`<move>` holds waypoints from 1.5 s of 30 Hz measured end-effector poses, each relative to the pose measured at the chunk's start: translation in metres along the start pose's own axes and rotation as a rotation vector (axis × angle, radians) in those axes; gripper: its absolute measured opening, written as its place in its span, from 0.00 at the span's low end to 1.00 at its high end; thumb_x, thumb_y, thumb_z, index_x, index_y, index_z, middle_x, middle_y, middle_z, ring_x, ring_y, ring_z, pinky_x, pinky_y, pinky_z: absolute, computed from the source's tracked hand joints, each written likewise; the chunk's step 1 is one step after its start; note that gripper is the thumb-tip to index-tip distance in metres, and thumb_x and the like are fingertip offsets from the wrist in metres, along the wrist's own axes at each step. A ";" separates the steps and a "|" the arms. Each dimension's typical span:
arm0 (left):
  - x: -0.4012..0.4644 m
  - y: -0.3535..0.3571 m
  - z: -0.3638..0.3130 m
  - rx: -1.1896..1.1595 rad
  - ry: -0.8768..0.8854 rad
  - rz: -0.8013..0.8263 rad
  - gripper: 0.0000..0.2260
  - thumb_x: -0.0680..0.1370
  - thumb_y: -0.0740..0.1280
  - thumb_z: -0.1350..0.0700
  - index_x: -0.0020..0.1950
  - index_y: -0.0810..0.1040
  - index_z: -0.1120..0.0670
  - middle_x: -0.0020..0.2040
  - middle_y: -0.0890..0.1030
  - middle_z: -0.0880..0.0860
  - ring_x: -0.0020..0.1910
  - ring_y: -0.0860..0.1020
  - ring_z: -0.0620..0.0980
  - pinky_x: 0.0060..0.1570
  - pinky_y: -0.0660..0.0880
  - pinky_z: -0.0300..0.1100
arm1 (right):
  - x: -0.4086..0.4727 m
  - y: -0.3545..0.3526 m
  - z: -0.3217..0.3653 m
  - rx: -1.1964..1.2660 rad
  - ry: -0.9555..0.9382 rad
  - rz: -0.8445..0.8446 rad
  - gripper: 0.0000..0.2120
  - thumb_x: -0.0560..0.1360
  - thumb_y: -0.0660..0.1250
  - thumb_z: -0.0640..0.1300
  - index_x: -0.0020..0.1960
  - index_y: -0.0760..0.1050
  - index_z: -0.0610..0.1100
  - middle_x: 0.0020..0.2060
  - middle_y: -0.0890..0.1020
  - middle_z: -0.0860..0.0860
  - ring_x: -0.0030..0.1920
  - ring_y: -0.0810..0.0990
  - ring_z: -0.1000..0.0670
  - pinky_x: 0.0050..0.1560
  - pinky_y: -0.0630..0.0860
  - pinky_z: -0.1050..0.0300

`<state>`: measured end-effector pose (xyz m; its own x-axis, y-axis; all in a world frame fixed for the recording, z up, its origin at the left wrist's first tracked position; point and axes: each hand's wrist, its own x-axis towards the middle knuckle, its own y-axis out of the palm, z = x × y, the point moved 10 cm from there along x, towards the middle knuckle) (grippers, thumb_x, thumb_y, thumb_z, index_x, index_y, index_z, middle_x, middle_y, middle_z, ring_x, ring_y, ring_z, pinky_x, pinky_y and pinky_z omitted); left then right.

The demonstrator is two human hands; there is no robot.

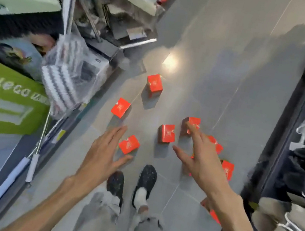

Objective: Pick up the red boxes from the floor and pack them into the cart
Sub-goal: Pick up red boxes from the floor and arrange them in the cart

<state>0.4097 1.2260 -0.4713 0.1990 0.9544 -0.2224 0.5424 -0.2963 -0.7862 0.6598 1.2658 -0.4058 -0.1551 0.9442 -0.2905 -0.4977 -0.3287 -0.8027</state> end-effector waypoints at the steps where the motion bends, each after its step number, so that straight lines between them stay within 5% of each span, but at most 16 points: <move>1: 0.013 0.023 0.017 0.008 -0.028 0.015 0.36 0.76 0.64 0.36 0.78 0.59 0.52 0.76 0.64 0.52 0.74 0.63 0.52 0.71 0.62 0.50 | 0.016 0.017 -0.014 0.018 0.008 0.013 0.32 0.77 0.68 0.56 0.76 0.61 0.48 0.69 0.73 0.48 0.68 0.69 0.49 0.65 0.64 0.59; 5: 0.062 0.133 0.095 0.050 -0.083 0.091 0.40 0.73 0.74 0.43 0.78 0.57 0.53 0.77 0.63 0.54 0.75 0.62 0.55 0.71 0.62 0.52 | 0.066 0.098 -0.078 0.153 0.067 0.023 0.31 0.78 0.68 0.55 0.76 0.61 0.49 0.72 0.70 0.54 0.72 0.66 0.54 0.70 0.67 0.49; 12: 0.099 0.328 0.243 0.087 -0.279 0.207 0.50 0.69 0.73 0.36 0.79 0.49 0.55 0.78 0.58 0.57 0.77 0.56 0.58 0.74 0.55 0.58 | 0.121 0.253 -0.177 0.161 0.111 0.076 0.34 0.77 0.66 0.59 0.78 0.55 0.55 0.74 0.66 0.58 0.73 0.64 0.57 0.66 0.73 0.44; 16: 0.102 0.386 0.282 0.093 -0.296 0.260 0.47 0.64 0.79 0.45 0.76 0.57 0.53 0.71 0.68 0.55 0.68 0.69 0.59 0.65 0.67 0.55 | 0.132 0.304 -0.206 0.146 0.126 0.093 0.35 0.77 0.66 0.58 0.79 0.54 0.54 0.75 0.66 0.55 0.74 0.63 0.55 0.73 0.65 0.49; 19: 0.102 0.384 0.282 0.066 -0.291 0.193 0.43 0.66 0.77 0.48 0.75 0.59 0.51 0.67 0.72 0.53 0.60 0.72 0.57 0.57 0.69 0.51 | 0.134 0.321 -0.218 0.163 0.137 0.105 0.35 0.77 0.67 0.57 0.78 0.54 0.54 0.75 0.65 0.55 0.75 0.62 0.55 0.73 0.64 0.50; 26: 0.101 0.323 0.247 -0.054 -0.254 0.164 0.42 0.69 0.76 0.45 0.76 0.58 0.52 0.68 0.72 0.53 0.62 0.71 0.56 0.59 0.70 0.51 | 0.151 0.330 -0.253 0.288 0.374 -0.033 0.37 0.77 0.67 0.60 0.78 0.52 0.56 0.73 0.63 0.59 0.69 0.62 0.63 0.67 0.60 0.61; 33: 0.099 0.312 0.258 -0.130 -0.344 0.179 0.44 0.65 0.71 0.30 0.75 0.60 0.46 0.67 0.73 0.52 0.62 0.73 0.54 0.57 0.73 0.53 | 0.183 0.391 -0.326 0.258 0.582 -0.056 0.46 0.71 0.70 0.65 0.78 0.51 0.48 0.72 0.67 0.46 0.71 0.67 0.45 0.72 0.66 0.42; 39: 0.100 0.328 0.278 -0.175 -0.372 0.160 0.43 0.65 0.73 0.32 0.74 0.60 0.44 0.66 0.73 0.50 0.62 0.72 0.51 0.54 0.73 0.46 | 0.190 0.417 -0.337 0.259 0.589 -0.148 0.44 0.64 0.74 0.67 0.70 0.58 0.51 0.60 0.73 0.49 0.60 0.74 0.45 0.60 0.75 0.40; 45: 0.114 0.262 0.241 -0.140 -0.340 0.125 0.42 0.65 0.75 0.34 0.73 0.61 0.45 0.63 0.72 0.47 0.59 0.72 0.48 0.48 0.74 0.45 | 0.183 0.332 -0.273 0.334 0.498 -0.110 0.37 0.63 0.73 0.70 0.63 0.59 0.60 0.54 0.77 0.57 0.51 0.79 0.54 0.53 0.79 0.44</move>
<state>0.3773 1.2656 -0.8415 0.0016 0.8609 -0.5088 0.6417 -0.3911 -0.6598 0.6987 1.3240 -0.8679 0.2901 0.8232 -0.4880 -0.7411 -0.1294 -0.6588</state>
